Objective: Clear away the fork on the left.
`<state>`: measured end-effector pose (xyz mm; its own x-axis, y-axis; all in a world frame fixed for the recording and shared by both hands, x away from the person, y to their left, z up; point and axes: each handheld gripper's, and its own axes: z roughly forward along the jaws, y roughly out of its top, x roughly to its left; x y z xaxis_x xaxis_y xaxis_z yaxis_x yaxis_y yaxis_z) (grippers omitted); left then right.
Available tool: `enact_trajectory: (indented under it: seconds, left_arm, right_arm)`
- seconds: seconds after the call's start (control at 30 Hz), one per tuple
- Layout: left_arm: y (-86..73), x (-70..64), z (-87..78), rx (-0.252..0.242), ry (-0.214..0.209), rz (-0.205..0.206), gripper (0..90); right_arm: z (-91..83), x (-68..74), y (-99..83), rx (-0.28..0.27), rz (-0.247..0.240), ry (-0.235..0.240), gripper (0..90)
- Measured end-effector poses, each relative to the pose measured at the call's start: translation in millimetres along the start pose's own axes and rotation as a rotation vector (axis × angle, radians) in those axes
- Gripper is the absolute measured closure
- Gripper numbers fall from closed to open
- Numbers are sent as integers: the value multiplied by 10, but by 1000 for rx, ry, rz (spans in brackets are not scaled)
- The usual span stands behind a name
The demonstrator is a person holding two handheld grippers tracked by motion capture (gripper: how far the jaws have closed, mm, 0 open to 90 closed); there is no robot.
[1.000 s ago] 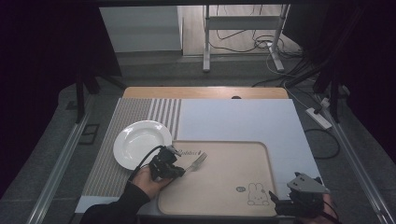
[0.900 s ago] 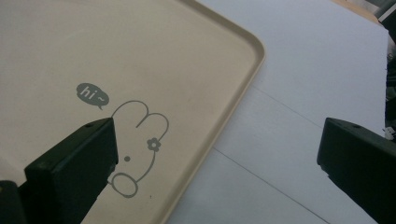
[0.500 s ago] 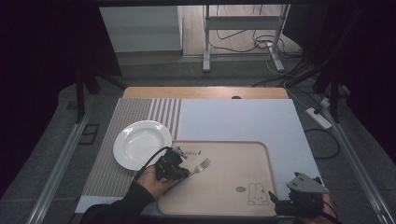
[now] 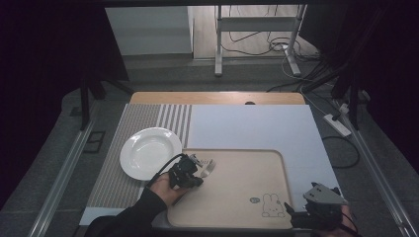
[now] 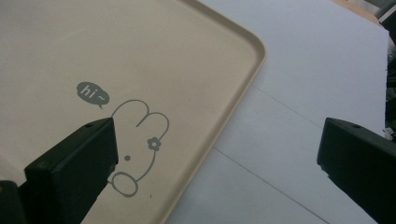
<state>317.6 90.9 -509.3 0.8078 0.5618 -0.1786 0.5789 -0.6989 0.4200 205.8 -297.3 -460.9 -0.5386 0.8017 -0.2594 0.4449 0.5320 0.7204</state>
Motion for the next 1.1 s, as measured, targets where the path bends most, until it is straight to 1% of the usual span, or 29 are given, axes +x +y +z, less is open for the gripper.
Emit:
enact_trajectory:
  seconds: [0.1,0.17,0.2,0.27,0.33,0.37,0.4,0.47,0.57,0.63,0.7,0.83,0.87,0.93,0.97,1.0,1.03,1.07,1.1]
  left_arm:
    - [-12,38,-14,1,11,-11,891]
    - [-35,99,-39,-3,17,-33,890]
    - [-35,99,-39,-3,17,-33,890]
    - [-53,144,-56,-3,25,-48,890]
    - [-76,192,-75,-4,35,-67,890]
    - [-100,243,-94,-5,35,-90,890]
    - [-100,243,-94,-5,35,-90,890]
    - [-122,291,-114,-2,35,-106,890]
    - [-158,351,-140,2,55,-134,890]
    - [-173,376,-150,1,61,-140,890]
    - [-183,388,-151,-5,56,-153,890]
    - [-183,386,-155,-9,59,-152,889]
    - [-183,385,-167,-17,52,-150,884]
    - [-182,377,-197,-37,42,-139,858]
    - [-182,366,-216,-49,49,-137,839]
    - [-186,347,-249,-72,52,-134,777]
    - [-186,347,-249,-72,52,-134,746]
    - [-194,341,-266,-90,44,-132,746]
    - [-199,338,-276,-97,38,-133,676]
  right_arm:
    - [-2,-3,1,2,1,1,0]
    - [-2,-3,1,2,1,1,0]
    - [-2,-3,1,2,1,1,0]
    - [-2,-2,1,1,1,1,0]
    - [-1,-1,0,0,1,0,0]
    - [-1,-2,0,-1,1,0,0]
    - [-1,-2,0,-1,1,0,0]
    - [-1,-2,0,-1,1,1,0]
    - [-1,-2,0,0,1,1,0]
    - [0,-1,0,-1,1,0,0]
    - [0,-1,0,-1,0,0,0]
    - [-1,-1,1,2,0,2,0]
    - [0,0,0,-1,1,1,0]
    - [0,-1,0,-1,1,1,0]
    - [0,-1,0,-1,0,1,0]
    - [-2,-3,0,1,0,2,0]
    - [-2,-3,0,1,0,2,0]
    - [-1,-2,0,0,1,1,0]
    - [-2,-3,0,1,1,2,0]
